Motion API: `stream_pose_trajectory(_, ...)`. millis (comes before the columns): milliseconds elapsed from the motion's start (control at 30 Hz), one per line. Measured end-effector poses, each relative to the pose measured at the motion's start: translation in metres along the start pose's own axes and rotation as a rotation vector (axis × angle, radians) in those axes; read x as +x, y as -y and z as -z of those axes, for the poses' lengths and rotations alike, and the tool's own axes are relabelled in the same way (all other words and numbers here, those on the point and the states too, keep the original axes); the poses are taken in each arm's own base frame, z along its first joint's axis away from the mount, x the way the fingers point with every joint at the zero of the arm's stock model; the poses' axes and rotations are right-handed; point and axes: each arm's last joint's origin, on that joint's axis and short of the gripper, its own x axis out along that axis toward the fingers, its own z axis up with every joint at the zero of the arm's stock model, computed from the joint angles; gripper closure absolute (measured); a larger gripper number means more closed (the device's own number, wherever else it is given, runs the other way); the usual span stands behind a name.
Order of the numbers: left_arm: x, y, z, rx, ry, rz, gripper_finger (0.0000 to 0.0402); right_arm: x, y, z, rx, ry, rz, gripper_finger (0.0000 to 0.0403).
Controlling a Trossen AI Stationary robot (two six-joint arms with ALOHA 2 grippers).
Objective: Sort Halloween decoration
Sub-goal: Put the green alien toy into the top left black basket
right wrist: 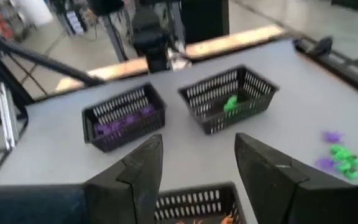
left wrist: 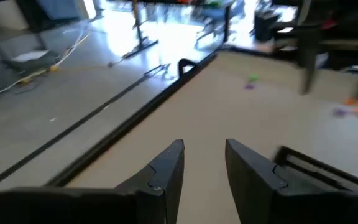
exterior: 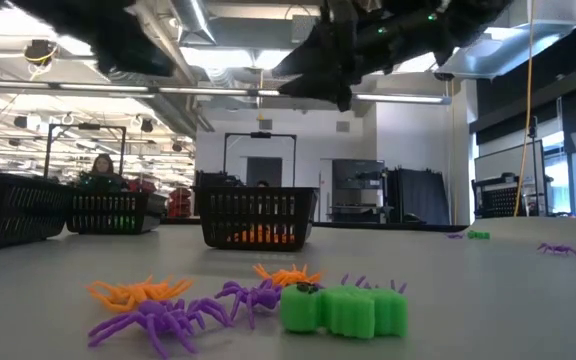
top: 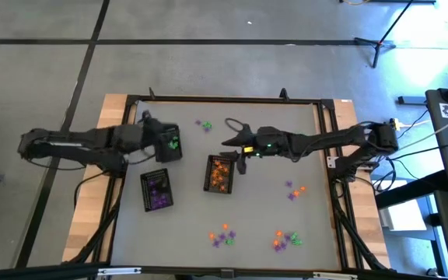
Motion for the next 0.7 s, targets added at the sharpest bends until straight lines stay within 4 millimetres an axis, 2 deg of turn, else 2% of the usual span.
stream_pose_trajectory(133,0.031,-0.008,-0.019,0.050,-0.134,-0.026,0.0292,-0.023,0.000,0.002,0.004,0.054,0.003,0.0205)
stream_pose_trajectory(300,0.084,-0.026,-0.020,0.056,-0.318,0.037,0.0292,-0.046,0.001,0.002,0.001,0.119,0.007,0.0205)
stream_pose_trajectory(567,0.166,-0.070,-0.014,0.000,-0.540,0.038,0.0292,-0.056,-0.001,-0.008,-0.058,0.186,-0.001,0.0205)
stream_pose_trajectory(700,0.205,-0.079,-0.006,0.025,-0.672,0.076,0.0292,-0.056,-0.001,-0.007,-0.074,0.178,-0.007,0.0205)
